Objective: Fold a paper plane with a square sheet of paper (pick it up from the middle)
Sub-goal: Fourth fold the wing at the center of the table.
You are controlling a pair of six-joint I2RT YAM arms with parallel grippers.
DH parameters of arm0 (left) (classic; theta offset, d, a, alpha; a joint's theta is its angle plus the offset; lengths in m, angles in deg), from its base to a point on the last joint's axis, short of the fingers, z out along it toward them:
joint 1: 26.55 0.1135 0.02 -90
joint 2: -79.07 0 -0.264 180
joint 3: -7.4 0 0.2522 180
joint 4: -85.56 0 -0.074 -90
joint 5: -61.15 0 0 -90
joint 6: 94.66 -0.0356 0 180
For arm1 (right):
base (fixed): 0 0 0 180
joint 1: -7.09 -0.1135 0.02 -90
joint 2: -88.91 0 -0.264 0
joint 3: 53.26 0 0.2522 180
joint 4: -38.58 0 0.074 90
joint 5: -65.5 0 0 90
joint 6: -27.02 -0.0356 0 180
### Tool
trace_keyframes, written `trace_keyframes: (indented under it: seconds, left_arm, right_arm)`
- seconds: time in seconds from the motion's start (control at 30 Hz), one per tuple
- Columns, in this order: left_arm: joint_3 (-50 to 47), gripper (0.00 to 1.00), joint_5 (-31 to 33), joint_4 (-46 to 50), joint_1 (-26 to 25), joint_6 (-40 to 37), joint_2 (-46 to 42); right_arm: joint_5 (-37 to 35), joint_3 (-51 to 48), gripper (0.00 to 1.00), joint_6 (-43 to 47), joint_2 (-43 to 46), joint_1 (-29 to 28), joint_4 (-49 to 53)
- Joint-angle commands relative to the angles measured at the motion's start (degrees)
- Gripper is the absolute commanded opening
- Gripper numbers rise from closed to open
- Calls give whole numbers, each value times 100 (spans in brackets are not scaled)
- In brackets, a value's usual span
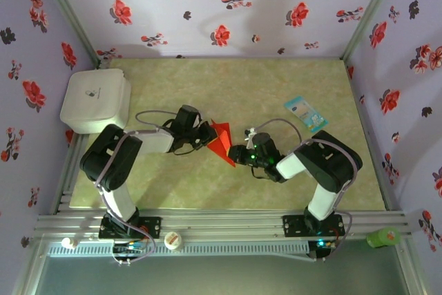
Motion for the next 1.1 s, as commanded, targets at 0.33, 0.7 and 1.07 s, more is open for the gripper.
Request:
trace_keyframes:
  seconds: [0.33,0.7,1.07]
  left_arm:
    - [-27,8,-146,-677,-169,44,38]
    - [167,8,-311,-942,-200,95,466]
    - [310,10,-319,-997,-219,127,598]
  right_arm:
    - [376,96,13,-523,-194,287,682]
    - [623,98,12,-834,-365,455,622]
    - [737,167,12,-878,-369,543,864]
